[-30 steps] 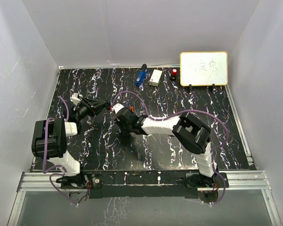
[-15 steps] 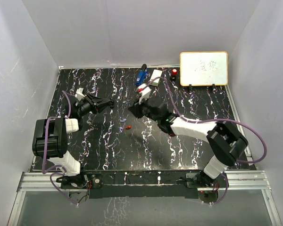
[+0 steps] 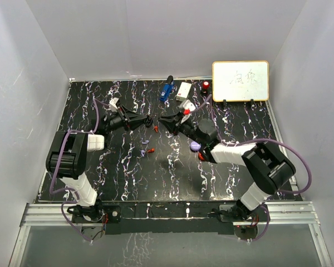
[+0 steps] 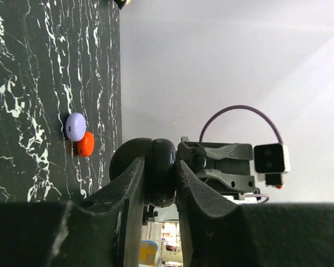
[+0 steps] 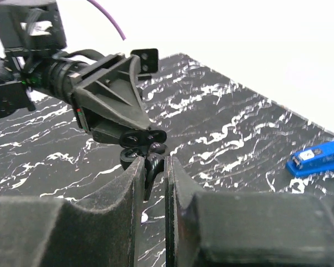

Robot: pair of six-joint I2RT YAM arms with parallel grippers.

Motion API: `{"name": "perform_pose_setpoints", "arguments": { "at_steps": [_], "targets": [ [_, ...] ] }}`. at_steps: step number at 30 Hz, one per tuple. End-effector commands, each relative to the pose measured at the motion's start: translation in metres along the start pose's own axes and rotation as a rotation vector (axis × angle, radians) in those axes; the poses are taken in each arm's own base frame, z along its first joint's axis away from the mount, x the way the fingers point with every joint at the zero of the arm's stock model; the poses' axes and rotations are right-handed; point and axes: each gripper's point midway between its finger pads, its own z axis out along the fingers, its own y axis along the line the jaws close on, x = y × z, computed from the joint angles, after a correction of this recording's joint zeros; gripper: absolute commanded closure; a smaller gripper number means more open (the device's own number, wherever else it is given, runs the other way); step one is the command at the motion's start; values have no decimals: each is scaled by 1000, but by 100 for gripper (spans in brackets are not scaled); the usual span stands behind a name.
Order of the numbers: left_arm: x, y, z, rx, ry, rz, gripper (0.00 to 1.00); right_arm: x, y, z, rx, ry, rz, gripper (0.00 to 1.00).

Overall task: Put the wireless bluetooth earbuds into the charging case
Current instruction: Place the earbud in the charging case.

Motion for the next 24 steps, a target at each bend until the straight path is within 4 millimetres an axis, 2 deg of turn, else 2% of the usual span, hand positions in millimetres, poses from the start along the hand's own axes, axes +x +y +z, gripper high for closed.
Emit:
{"name": "perform_pose_setpoints", "arguments": {
  "at_steps": [1, 7, 9, 17, 24],
  "targets": [
    [5, -25, 8, 76, 53, 25, 100, -61, 13, -13, -76, -336, -194, 100],
    [14, -32, 18, 120, 96, 5, 100, -66, 19, -20, -113, -441, -245, 100],
    [18, -33, 21, 123, 107, 3, 100, -58, 21, -17, -133, -445, -263, 100],
    [25, -30, 29, 97, 124, 1, 100, -60, 26, -13, -168, -482, -298, 100],
    [26, -17, 32, 52, 118, -9, 100, -71, 28, -16, -172, -515, -306, 100]
  ]
}}
